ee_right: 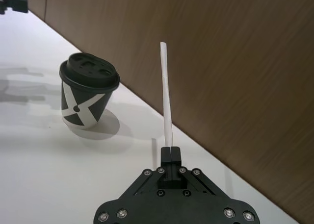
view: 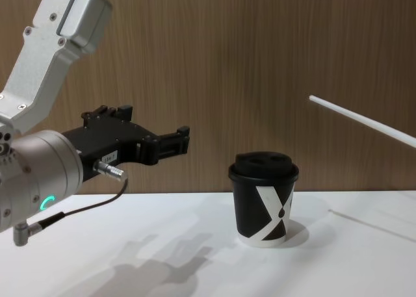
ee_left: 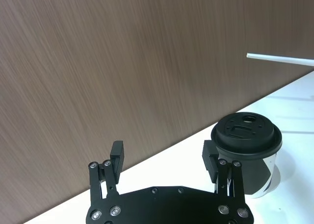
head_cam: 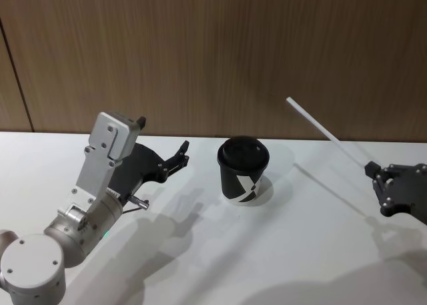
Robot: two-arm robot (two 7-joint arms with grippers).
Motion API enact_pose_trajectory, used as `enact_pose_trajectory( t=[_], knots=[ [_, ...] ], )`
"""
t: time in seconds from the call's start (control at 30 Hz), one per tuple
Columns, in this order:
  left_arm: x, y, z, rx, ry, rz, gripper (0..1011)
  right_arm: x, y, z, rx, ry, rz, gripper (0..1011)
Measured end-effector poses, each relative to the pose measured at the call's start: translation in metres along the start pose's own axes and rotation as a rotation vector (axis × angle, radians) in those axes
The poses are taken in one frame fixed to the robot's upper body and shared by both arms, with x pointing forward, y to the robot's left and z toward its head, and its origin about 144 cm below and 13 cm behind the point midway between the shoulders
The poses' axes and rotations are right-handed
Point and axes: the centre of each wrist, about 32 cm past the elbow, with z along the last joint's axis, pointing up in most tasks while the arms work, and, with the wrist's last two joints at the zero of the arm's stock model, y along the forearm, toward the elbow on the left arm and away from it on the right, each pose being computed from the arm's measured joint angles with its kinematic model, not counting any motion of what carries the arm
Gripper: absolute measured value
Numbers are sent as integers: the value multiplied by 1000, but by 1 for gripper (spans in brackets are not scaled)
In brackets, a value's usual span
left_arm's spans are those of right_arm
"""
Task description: Pick up the straw with one hand, pass it to the other hand, and insert it into the cup.
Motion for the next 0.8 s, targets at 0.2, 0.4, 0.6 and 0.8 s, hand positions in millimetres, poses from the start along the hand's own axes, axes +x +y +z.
enact_pose_trajectory(
  t=[0.2, 0.4, 0.6, 0.8],
  knots=[
    [0, 0, 0, 0, 0, 0, 1003, 4, 3, 4, 33, -33, 33, 0],
    [0, 0, 0, 0, 0, 0, 1003, 5, 8, 8, 65, -57, 67, 0],
    [0, 0, 0, 0, 0, 0, 1003, 4, 14, 13, 95, -72, 96, 0],
    [0, 0, 0, 0, 0, 0, 1003, 3, 18, 15, 113, -75, 113, 0]
  ],
)
